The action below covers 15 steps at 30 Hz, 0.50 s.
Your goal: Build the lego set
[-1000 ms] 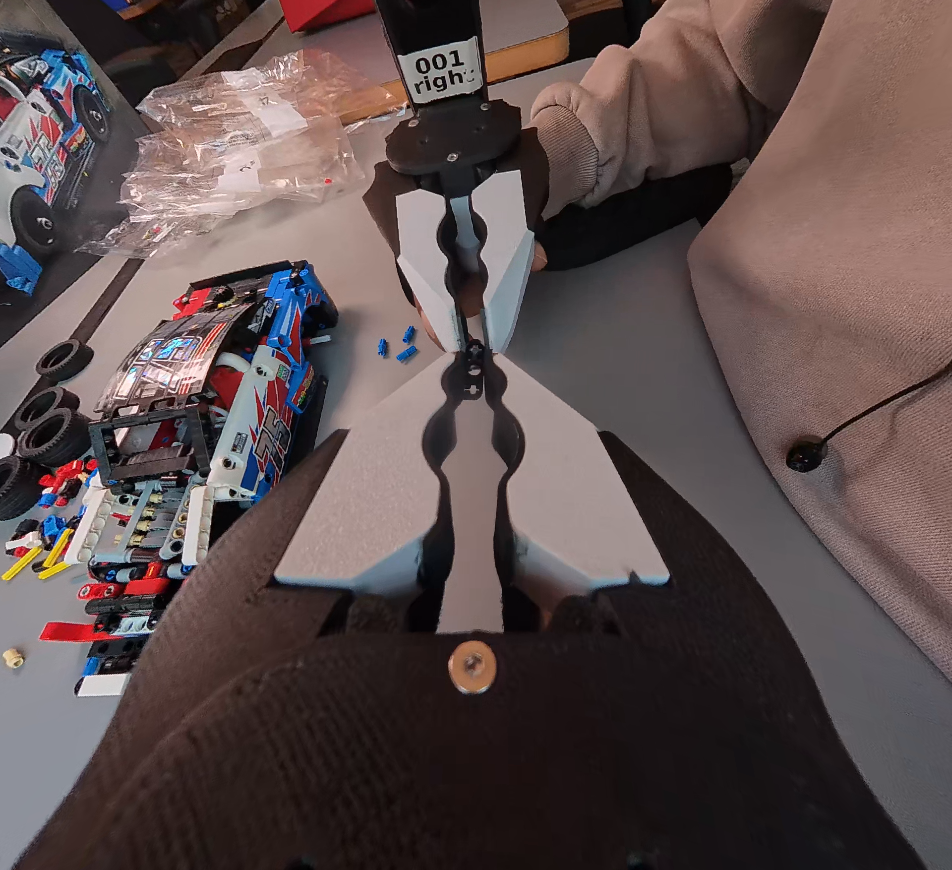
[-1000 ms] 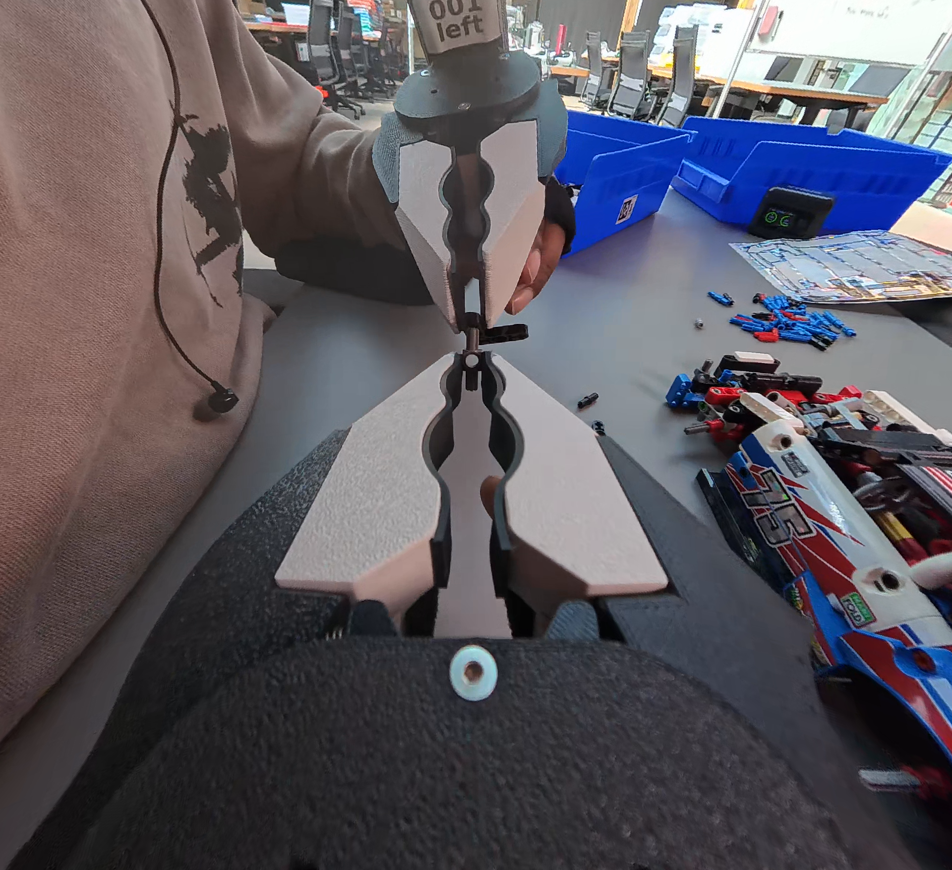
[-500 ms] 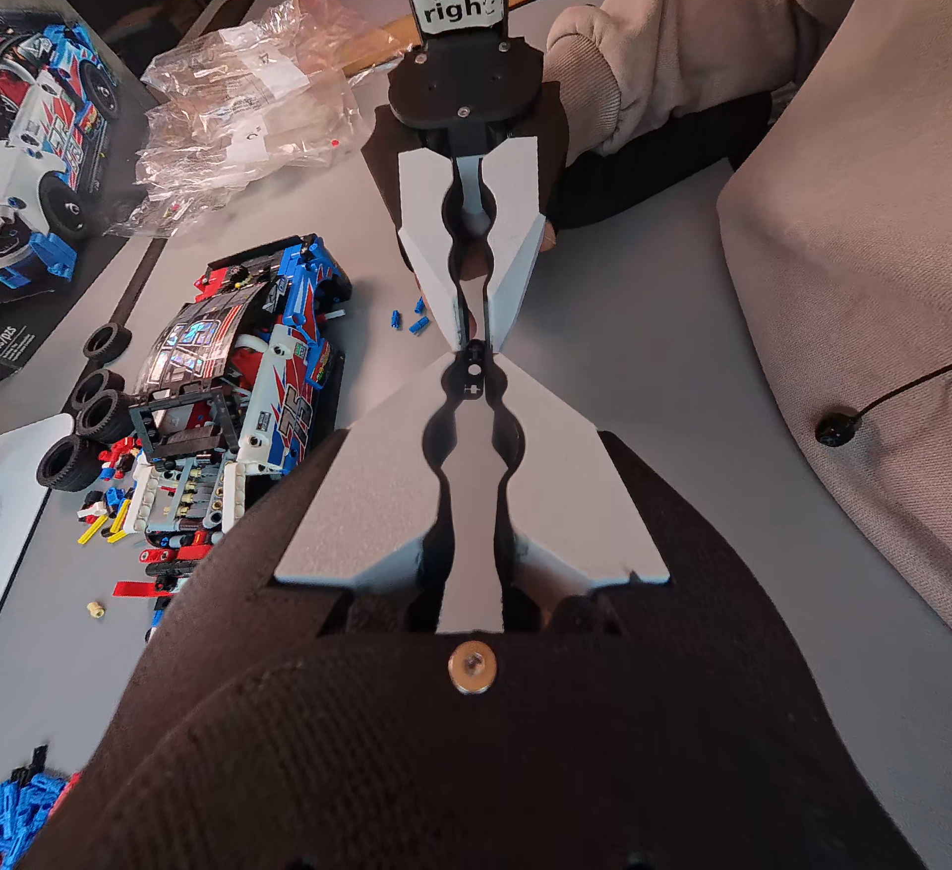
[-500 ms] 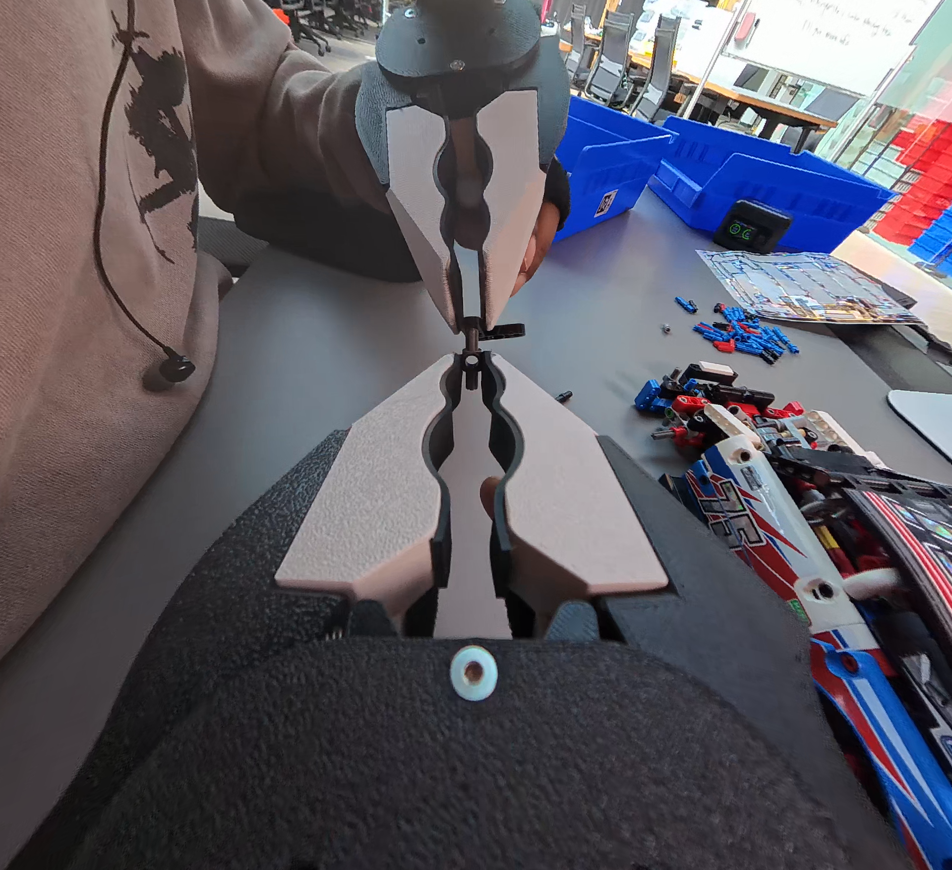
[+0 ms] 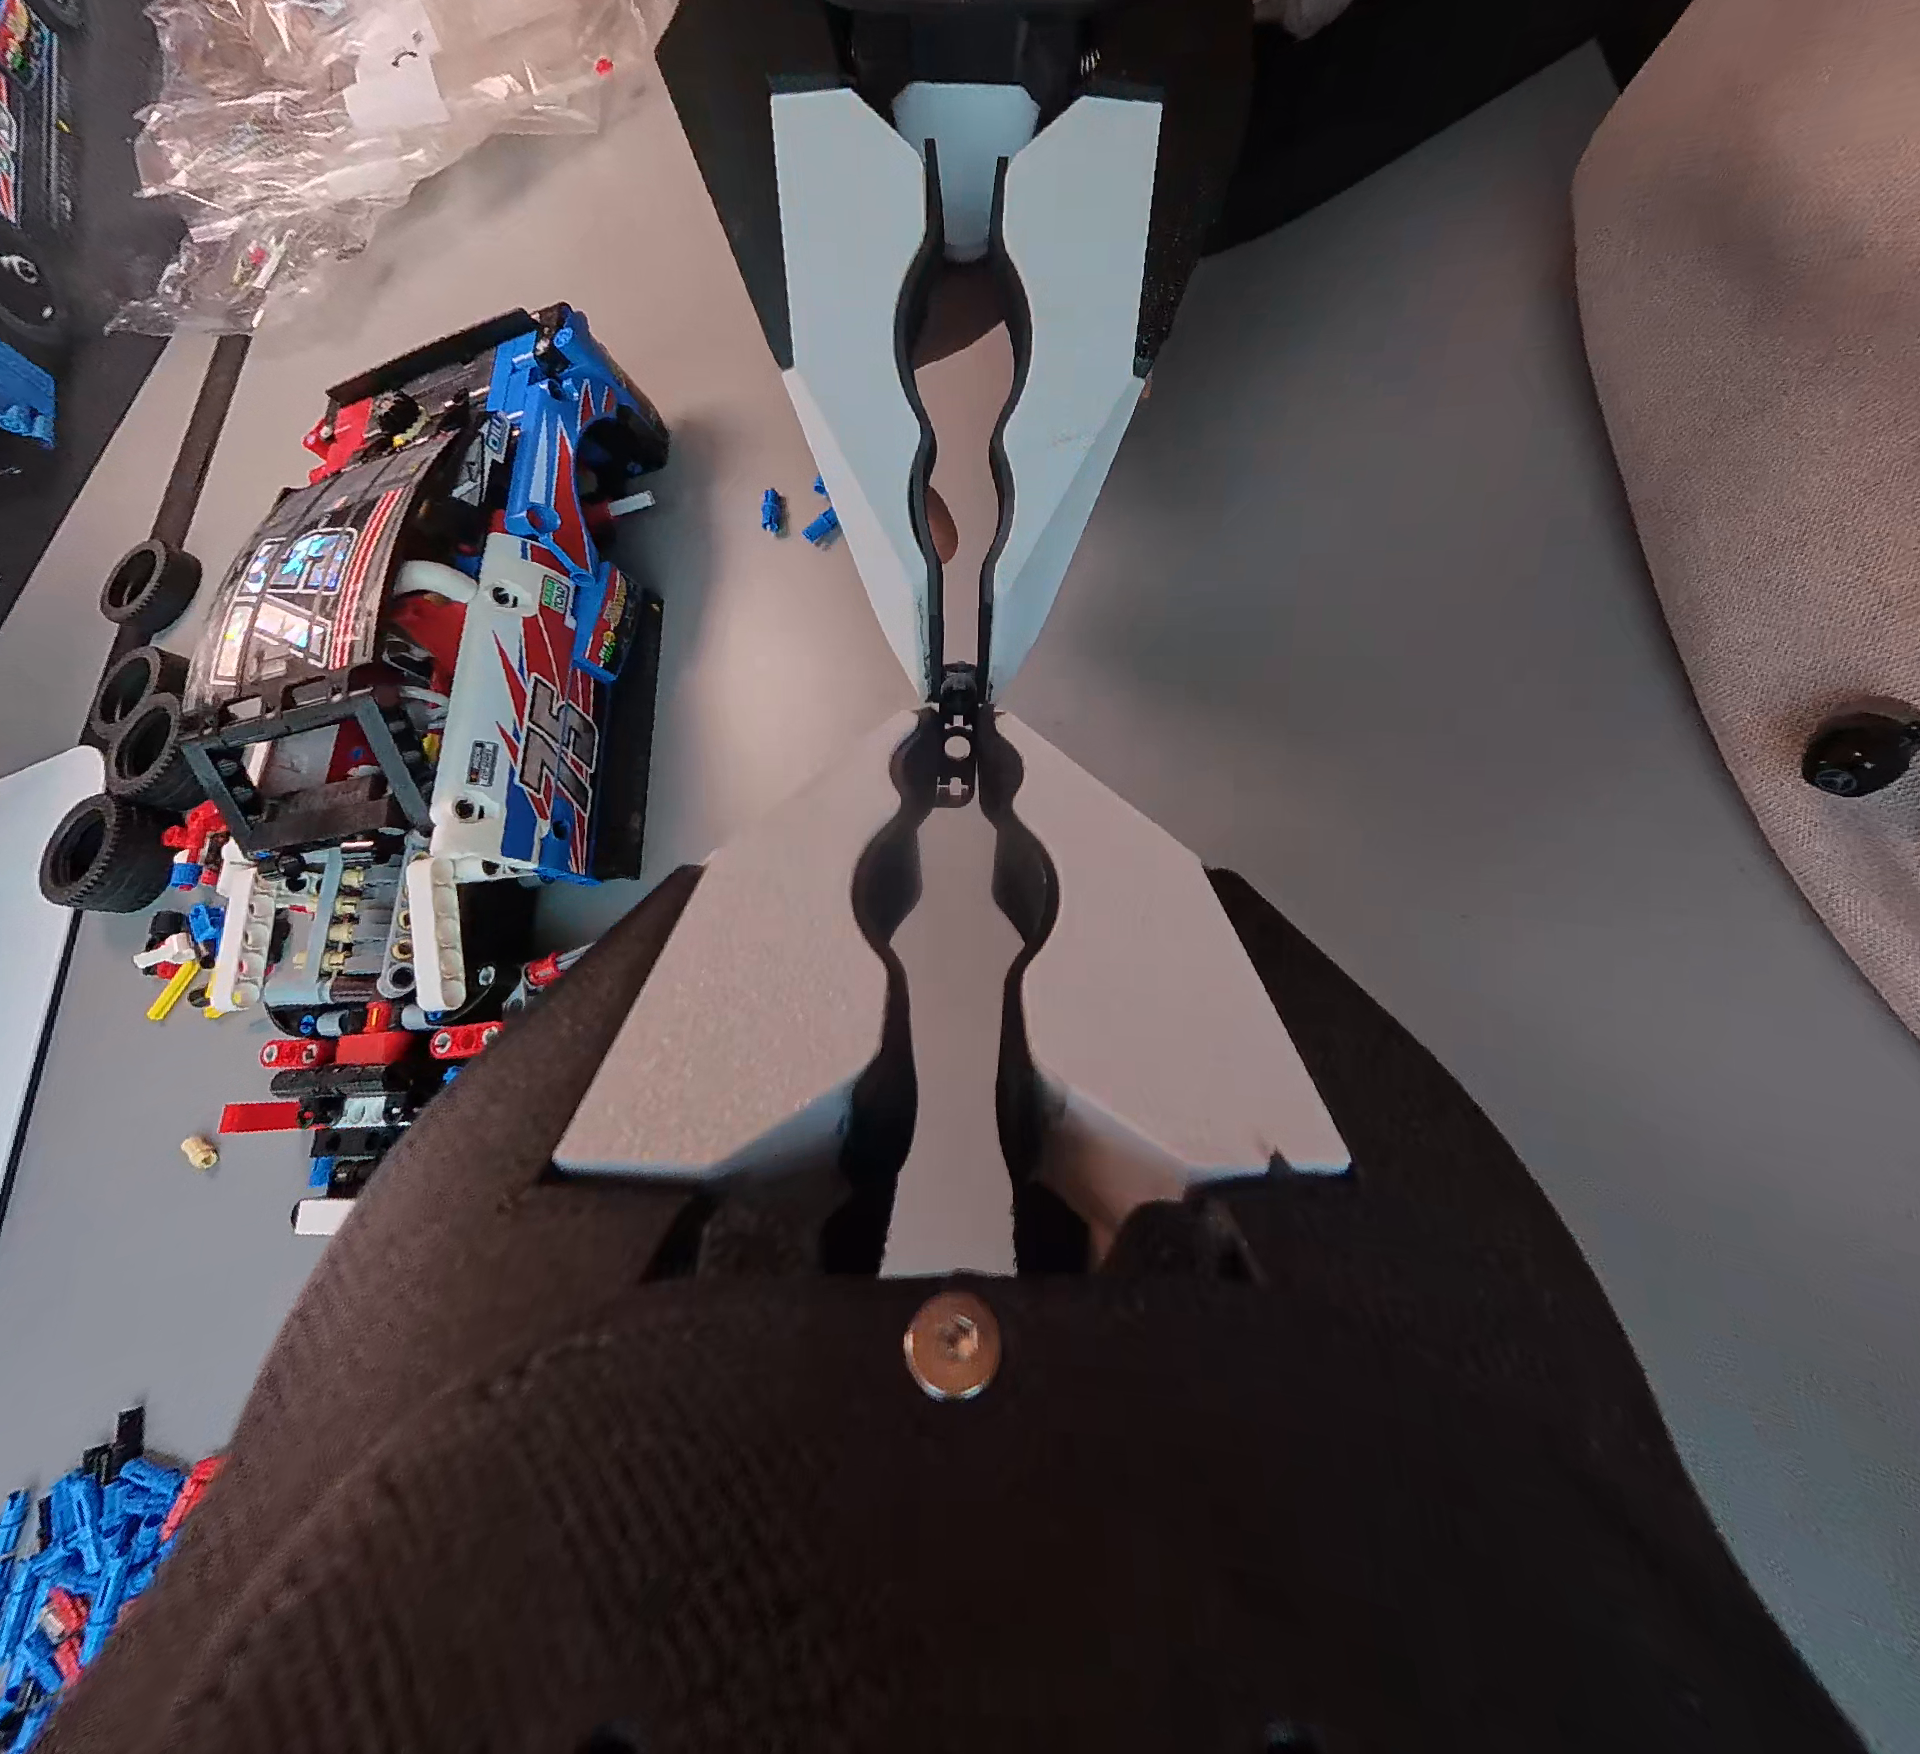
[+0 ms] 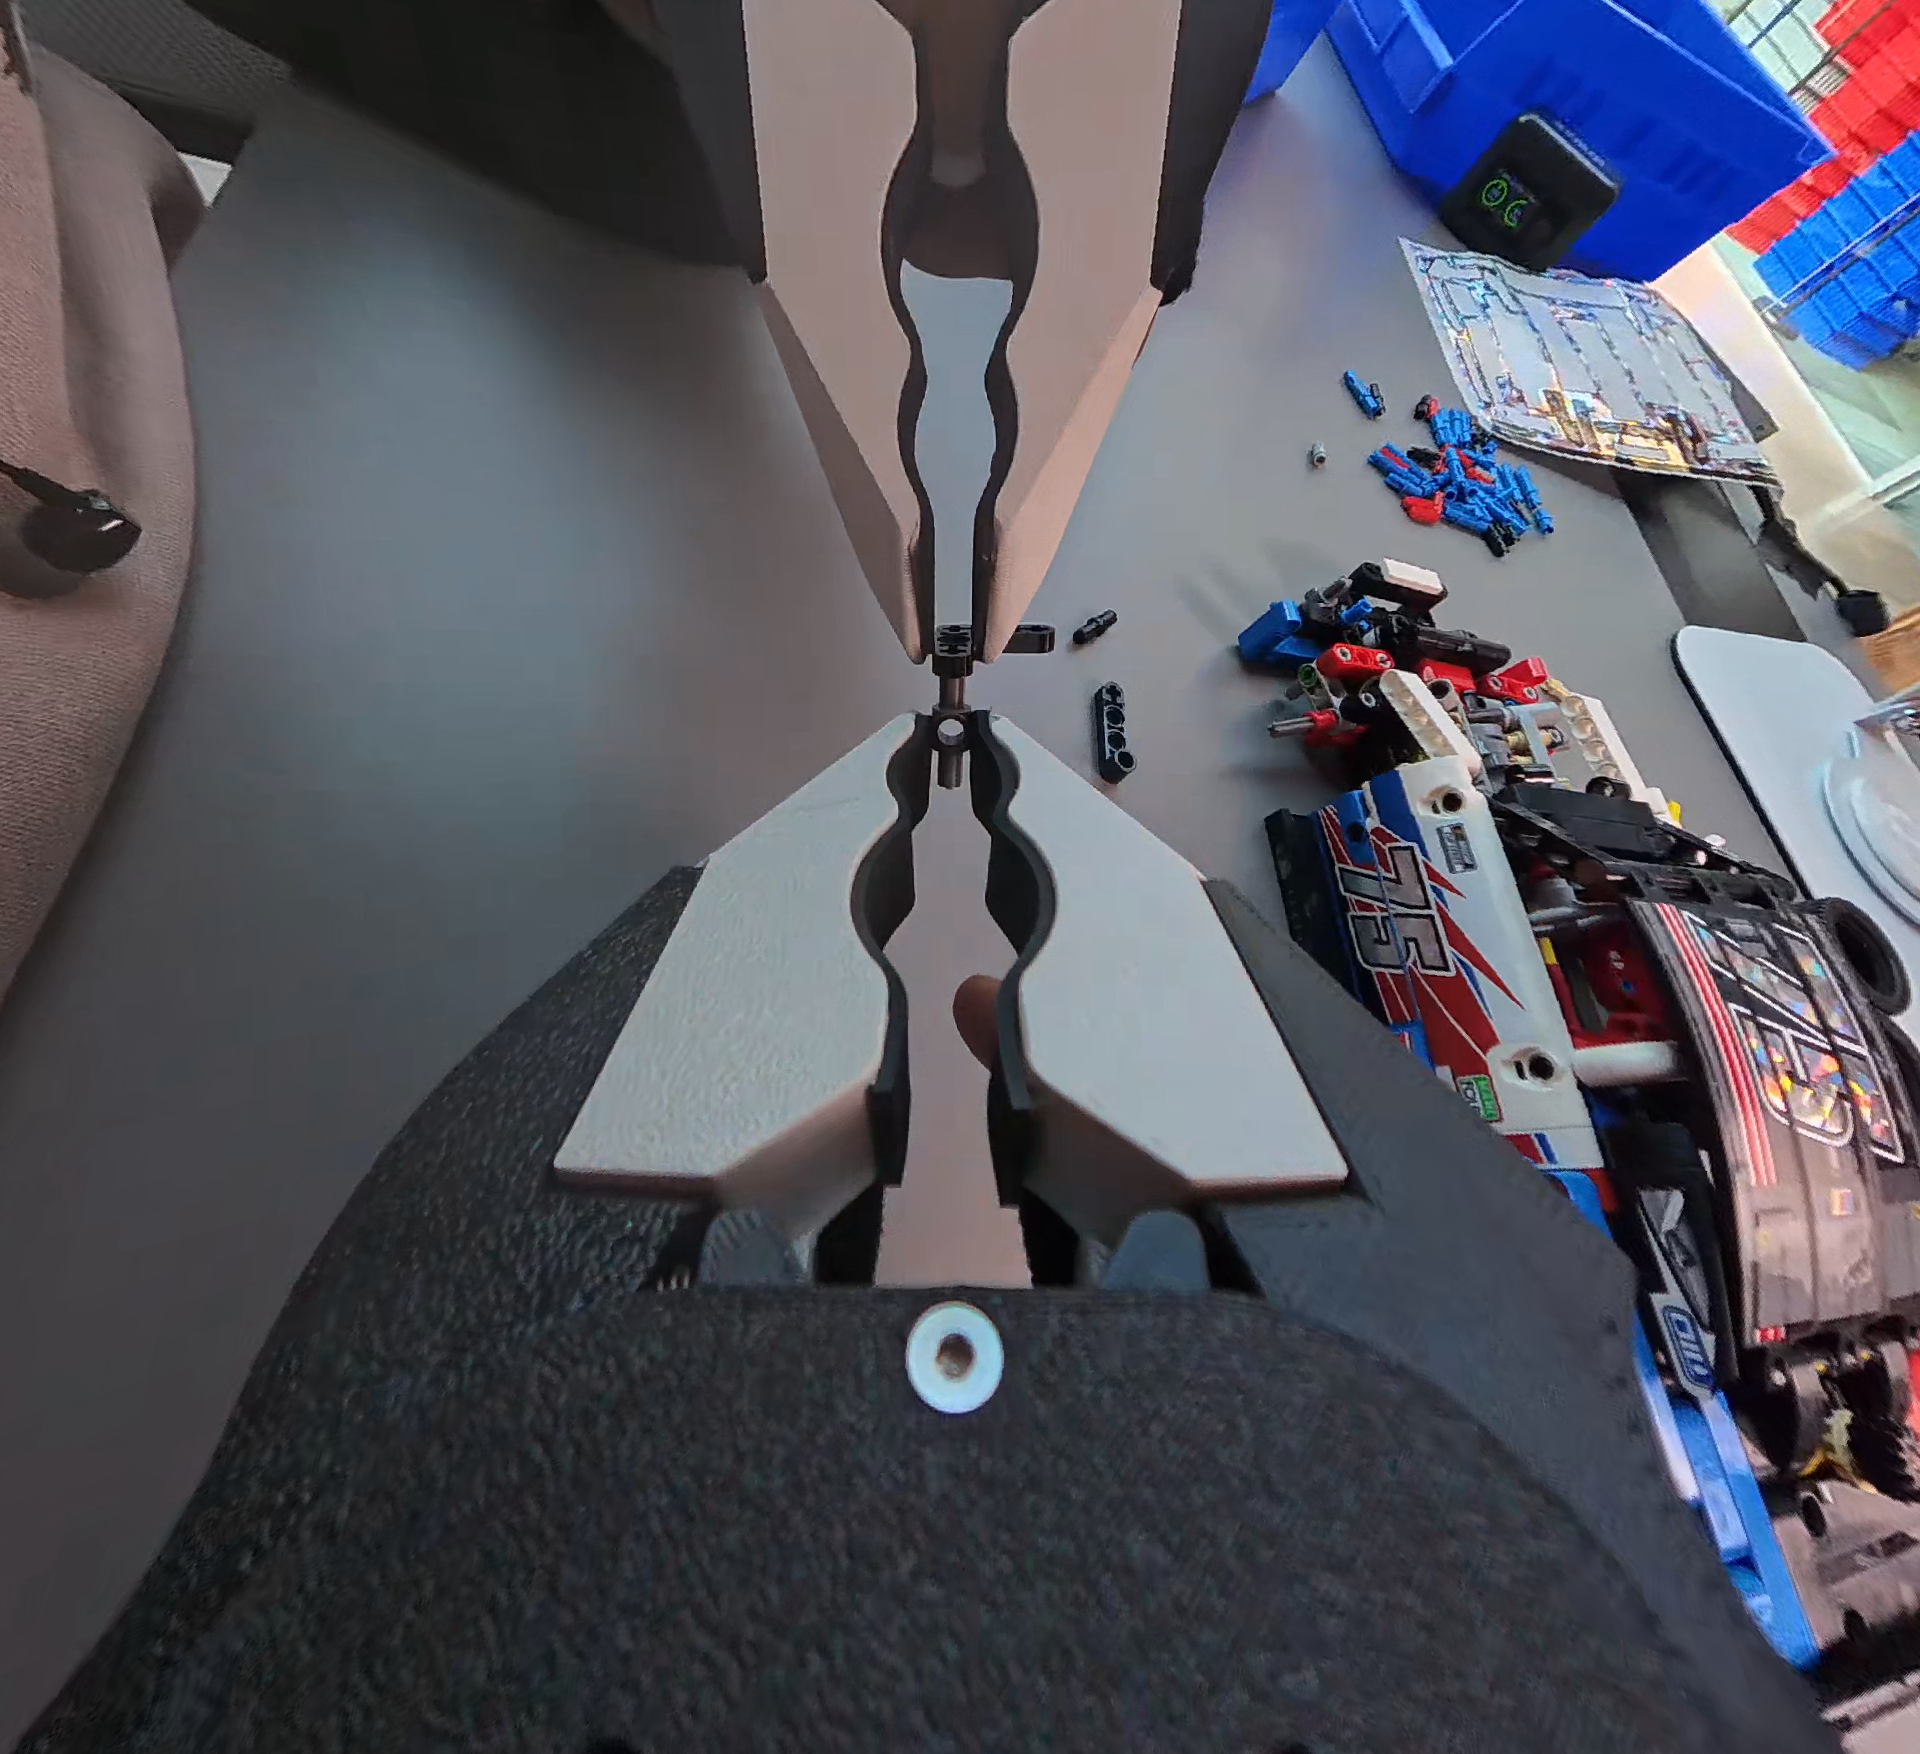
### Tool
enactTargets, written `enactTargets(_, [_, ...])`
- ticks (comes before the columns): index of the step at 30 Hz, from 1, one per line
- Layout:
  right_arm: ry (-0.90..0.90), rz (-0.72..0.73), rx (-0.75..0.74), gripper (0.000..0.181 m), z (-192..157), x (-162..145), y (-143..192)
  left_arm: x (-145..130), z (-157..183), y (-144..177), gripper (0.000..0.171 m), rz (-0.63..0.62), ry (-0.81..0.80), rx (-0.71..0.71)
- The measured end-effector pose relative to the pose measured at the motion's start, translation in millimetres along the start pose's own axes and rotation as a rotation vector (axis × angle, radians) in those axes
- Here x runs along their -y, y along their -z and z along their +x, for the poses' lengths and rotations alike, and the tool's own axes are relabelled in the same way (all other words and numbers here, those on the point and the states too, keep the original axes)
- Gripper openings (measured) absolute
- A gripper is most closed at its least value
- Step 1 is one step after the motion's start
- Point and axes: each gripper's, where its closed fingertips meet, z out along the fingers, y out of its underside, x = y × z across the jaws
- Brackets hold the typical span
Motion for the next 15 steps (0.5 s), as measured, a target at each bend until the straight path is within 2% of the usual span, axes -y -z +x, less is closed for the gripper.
enactTargets(5, [-0.038, 0.031, 0.020, 0.005, -2, -1, 3, 1, 2, -3, 0.006, 0.026, 0.032, -0.015])
enactTargets(8, [-0.019, -0.011, 0.032, 0.005, -5, -5, 0, -5, 6, -9, 0.006, -0.023, 0.003, -0.014])
enactTargets(15, [-0.031, -0.037, 0.034, 0.004, -6, -6, -3, -7, 6, -14, 0.005, -0.024, 0.035, -0.027])
